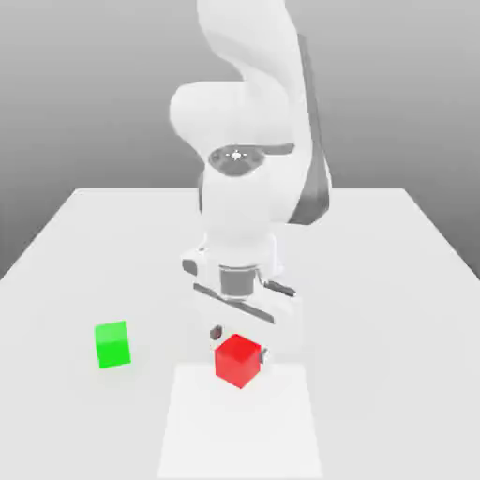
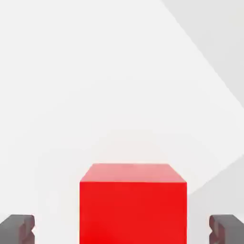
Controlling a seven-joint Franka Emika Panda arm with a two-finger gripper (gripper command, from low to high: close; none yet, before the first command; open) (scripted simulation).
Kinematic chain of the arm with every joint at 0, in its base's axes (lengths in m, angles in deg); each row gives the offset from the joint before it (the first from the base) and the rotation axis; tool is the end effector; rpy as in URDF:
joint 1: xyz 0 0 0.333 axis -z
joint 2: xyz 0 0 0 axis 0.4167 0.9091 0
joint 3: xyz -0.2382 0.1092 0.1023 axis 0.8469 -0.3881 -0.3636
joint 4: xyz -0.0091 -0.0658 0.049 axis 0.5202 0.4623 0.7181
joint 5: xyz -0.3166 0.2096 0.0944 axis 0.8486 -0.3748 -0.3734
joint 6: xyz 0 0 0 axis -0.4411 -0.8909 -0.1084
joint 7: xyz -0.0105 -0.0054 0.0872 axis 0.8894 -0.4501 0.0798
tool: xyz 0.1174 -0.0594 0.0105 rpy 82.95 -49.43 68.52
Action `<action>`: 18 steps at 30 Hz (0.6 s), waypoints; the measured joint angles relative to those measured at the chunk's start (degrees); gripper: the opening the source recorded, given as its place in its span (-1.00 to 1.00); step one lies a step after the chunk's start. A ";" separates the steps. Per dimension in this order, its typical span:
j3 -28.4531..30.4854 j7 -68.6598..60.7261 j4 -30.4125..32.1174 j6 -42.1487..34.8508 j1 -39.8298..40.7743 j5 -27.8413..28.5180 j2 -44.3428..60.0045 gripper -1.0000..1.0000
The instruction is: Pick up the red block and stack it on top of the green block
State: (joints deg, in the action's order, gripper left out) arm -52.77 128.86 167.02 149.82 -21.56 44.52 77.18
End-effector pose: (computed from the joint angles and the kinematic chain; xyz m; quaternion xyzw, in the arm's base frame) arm 0.3171 -0.0019 0.0903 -0.7518 0.6594 0.0016 0.0022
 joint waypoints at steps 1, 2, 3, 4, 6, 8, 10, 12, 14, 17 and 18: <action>1.07 0.29 -0.11 0.93 -1.01 0.34 1.04 -1.00; 1.07 0.29 -0.11 0.93 -1.01 0.34 1.04 -1.00; 1.07 0.31 -0.11 0.94 -1.01 0.36 1.04 -1.00; 1.07 0.34 -0.11 0.97 -1.01 0.39 1.04 -1.00; 1.06 0.41 -0.11 1.03 -0.99 0.47 1.04 -1.00; 0.84 0.17 -0.08 0.81 -0.84 0.17 0.81 -1.00; -1.36 -1.29 0.28 -1.94 0.84 -1.79 -2.30 -1.00; -1.56 -2.84 0.77 -5.35 0.32 -3.95 -6.16 -1.00; -1.67 -2.89 1.34 -8.86 0.43 -4.09 -10.21 -1.00; -1.03 -2.46 2.04 -13.69 1.85 -2.35 -15.77 -1.00; 0.20 -3.29 1.94 -14.85 3.36 -1.51 -16.86 -1.00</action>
State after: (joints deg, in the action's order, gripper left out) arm -52.57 125.58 168.96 134.97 -18.20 43.00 60.32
